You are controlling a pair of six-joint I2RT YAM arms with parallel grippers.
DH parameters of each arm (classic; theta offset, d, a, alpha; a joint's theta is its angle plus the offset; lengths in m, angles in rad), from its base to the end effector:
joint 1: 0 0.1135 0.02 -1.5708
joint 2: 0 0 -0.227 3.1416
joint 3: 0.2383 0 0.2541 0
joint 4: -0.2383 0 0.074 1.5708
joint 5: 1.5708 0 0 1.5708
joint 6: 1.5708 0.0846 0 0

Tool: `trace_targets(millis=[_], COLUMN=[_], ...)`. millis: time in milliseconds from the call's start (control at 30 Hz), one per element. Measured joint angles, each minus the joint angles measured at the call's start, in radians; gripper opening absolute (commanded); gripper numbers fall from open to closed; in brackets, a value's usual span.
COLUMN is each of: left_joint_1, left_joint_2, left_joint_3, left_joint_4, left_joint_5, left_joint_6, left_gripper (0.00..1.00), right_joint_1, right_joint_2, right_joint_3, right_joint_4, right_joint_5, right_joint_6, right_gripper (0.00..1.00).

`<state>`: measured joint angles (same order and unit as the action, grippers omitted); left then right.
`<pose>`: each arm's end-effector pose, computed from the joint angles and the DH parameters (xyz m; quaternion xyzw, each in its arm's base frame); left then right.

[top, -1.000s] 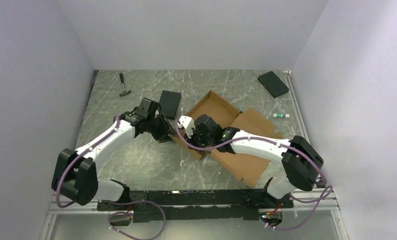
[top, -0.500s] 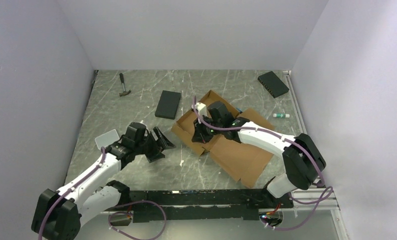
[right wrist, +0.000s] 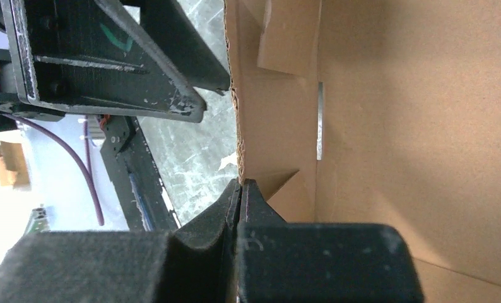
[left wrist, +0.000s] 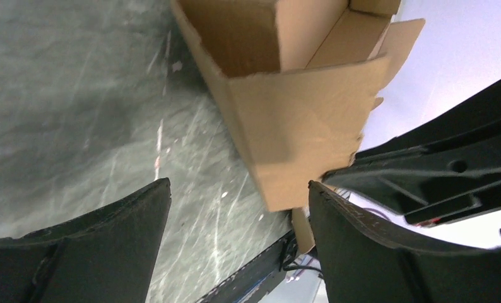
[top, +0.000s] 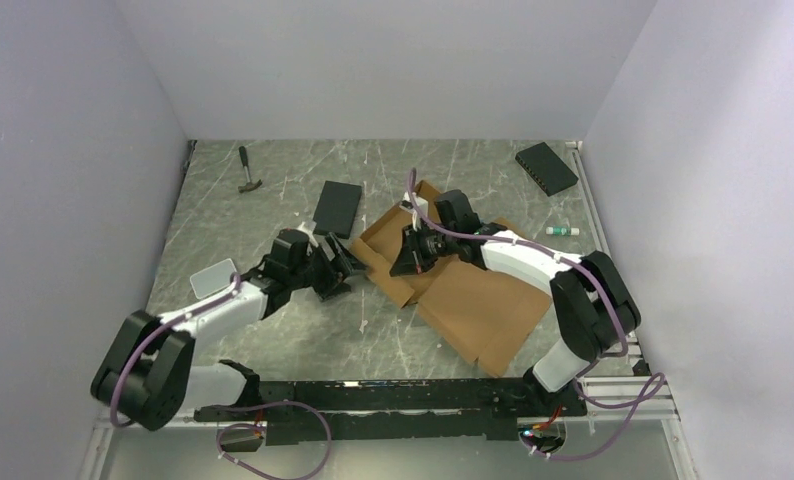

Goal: Fold the paper box

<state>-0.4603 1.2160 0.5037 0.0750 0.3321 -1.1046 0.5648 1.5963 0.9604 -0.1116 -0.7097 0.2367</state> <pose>0.2484 -0.1540 0.1188 -0.2083 0.8590 -0.4176 0.2107 0.2758 0.2400 0.1481 -0.2775 0.8251 0.4396 0.2212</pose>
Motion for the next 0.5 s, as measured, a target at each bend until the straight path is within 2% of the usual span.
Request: trace_targets(millis=[167, 500], left_joint_1=[-0.012, -0.035], left_joint_2=[0.139, 0.253], left_joint_3=[0.089, 0.159], left_joint_4=[0.048, 0.06], left_joint_5=[0.0, -0.027], left_joint_6=[-0.025, -0.079], left_gripper=[0.86, 0.81], right_joint_1=[-0.029, -0.063], right_joint_2=[0.047, 0.081], right_joint_3=[0.002, 0.002], right_joint_4=[0.011, 0.012], right_joint_5=[-0.05, -0.085], right_joint_6=[0.025, 0.048], right_gripper=[0.0, 0.0])
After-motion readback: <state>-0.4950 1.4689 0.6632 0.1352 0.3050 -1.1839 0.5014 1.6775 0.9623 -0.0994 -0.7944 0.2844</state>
